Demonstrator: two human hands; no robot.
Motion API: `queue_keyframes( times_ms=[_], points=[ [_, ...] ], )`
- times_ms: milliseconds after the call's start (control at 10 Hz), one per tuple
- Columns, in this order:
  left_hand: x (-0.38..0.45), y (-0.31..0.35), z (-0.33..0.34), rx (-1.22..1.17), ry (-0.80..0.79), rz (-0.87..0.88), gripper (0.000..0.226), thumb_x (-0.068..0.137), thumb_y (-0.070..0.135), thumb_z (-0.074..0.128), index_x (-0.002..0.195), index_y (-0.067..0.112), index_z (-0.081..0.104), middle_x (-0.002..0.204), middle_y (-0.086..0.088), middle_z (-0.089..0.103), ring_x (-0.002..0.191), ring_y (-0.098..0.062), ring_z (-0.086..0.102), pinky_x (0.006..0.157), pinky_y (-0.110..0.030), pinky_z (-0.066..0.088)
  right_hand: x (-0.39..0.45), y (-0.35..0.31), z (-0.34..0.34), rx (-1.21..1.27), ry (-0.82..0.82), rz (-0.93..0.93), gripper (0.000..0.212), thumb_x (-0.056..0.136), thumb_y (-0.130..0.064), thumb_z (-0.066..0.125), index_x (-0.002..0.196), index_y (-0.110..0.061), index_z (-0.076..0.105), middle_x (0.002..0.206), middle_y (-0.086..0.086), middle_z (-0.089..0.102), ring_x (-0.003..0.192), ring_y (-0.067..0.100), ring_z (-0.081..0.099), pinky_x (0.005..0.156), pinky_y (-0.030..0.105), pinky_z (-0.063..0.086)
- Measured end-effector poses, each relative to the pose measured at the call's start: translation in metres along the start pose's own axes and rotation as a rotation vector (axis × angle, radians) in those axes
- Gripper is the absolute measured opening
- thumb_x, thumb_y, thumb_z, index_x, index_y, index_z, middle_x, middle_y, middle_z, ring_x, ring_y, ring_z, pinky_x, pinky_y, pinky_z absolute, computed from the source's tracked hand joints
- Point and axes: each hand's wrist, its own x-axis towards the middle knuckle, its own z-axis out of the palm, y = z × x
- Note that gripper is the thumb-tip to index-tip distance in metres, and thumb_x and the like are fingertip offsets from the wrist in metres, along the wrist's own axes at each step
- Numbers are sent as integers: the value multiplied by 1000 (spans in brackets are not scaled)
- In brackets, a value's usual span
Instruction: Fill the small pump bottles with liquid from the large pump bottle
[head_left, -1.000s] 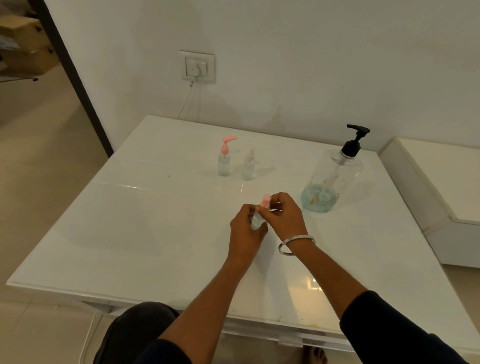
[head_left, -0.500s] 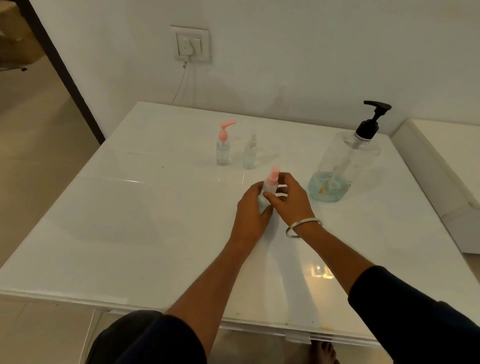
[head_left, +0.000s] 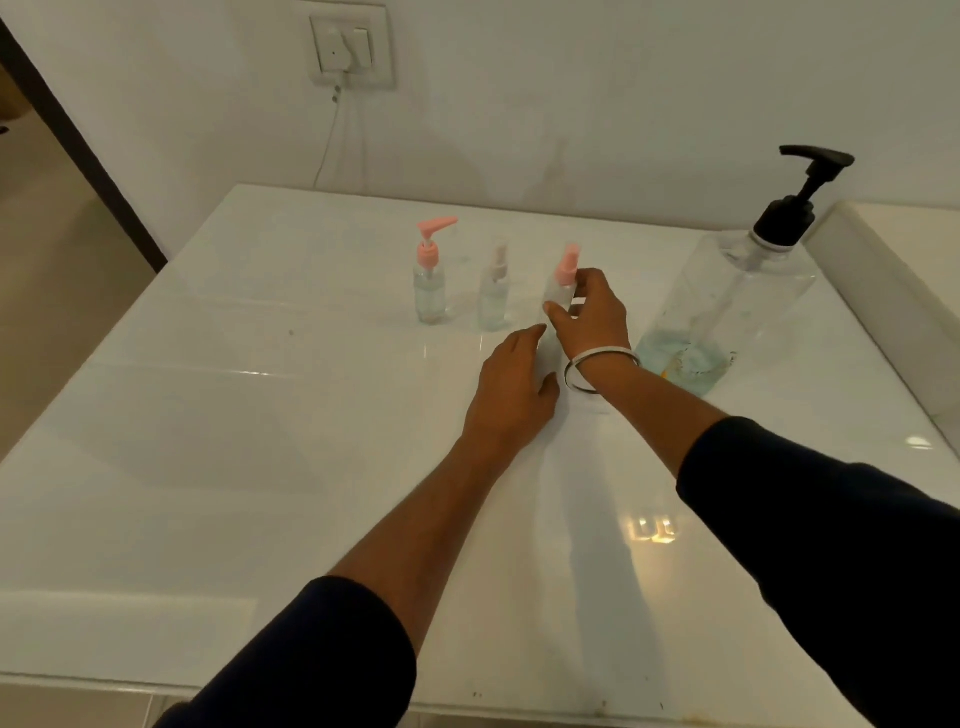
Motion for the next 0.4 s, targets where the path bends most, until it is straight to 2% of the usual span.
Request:
queue_keyframes(
  times_ms=[300,400],
  points=[
    [6,-6,4,-4,4,29,53,92,25,56,140,12,37,143,-5,44,130,-20,42,108,-28,30,11,3,3,17,2,36,37,85,-20,63,118,-13,47,116,4,58,103,20,57,87,22,42],
    [6,-3,0,-16,3,19,53,92,24,56,140,11,36,143,-6,43,130,-20,41,109,-28,30,6,4,3,20,-24,90,50,84,-21,65,127,-12,42,123,7,55,109,22,57,92,27,44]
  ],
)
